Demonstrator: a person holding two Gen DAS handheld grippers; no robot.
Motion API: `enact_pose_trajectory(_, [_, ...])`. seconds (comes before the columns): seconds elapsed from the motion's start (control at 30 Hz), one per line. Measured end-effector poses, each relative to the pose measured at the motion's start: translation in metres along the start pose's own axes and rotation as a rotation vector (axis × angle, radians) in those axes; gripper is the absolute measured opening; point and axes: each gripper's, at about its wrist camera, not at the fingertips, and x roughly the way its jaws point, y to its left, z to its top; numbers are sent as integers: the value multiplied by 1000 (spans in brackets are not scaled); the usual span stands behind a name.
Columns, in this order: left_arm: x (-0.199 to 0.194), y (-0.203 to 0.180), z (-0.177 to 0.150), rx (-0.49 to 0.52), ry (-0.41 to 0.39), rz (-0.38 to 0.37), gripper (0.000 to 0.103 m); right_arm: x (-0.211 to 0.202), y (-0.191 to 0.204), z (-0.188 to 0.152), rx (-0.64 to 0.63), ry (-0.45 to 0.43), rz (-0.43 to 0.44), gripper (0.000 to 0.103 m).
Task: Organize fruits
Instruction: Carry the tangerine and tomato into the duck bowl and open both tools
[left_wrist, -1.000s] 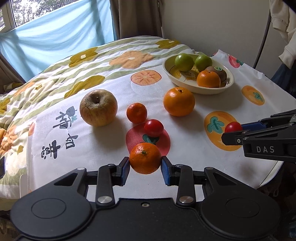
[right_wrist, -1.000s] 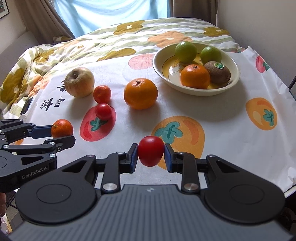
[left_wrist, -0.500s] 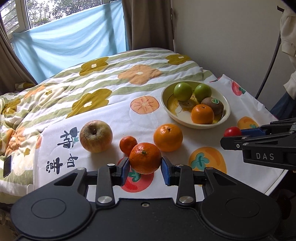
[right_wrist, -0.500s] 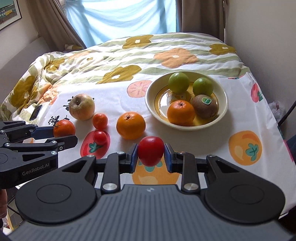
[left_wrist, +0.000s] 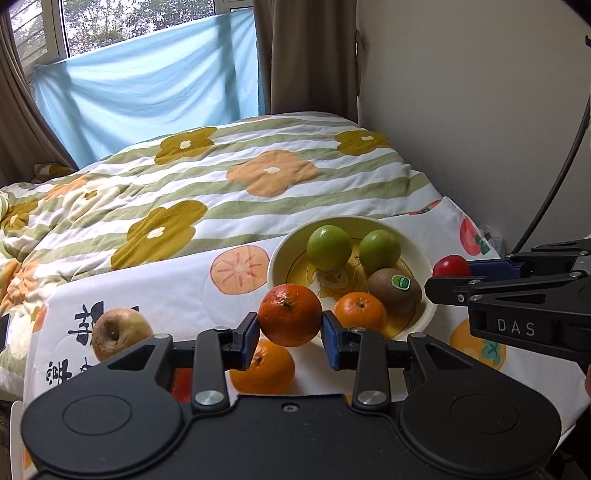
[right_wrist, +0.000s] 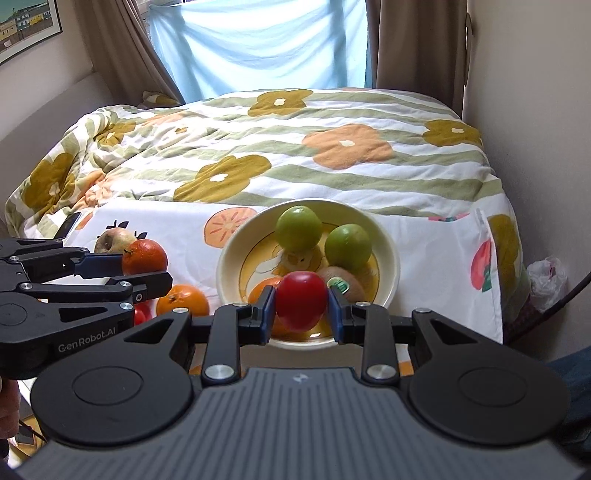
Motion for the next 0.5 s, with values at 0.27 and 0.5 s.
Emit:
enact_pose_trajectory(0.27, [48,-18,31,-29,17,32,40,35,-40,33,-30,-12,17,45])
enact_pose_trajectory(0.5, [92,-20,49,-42,55,66,40,71,-55,56,-33,1,54,45])
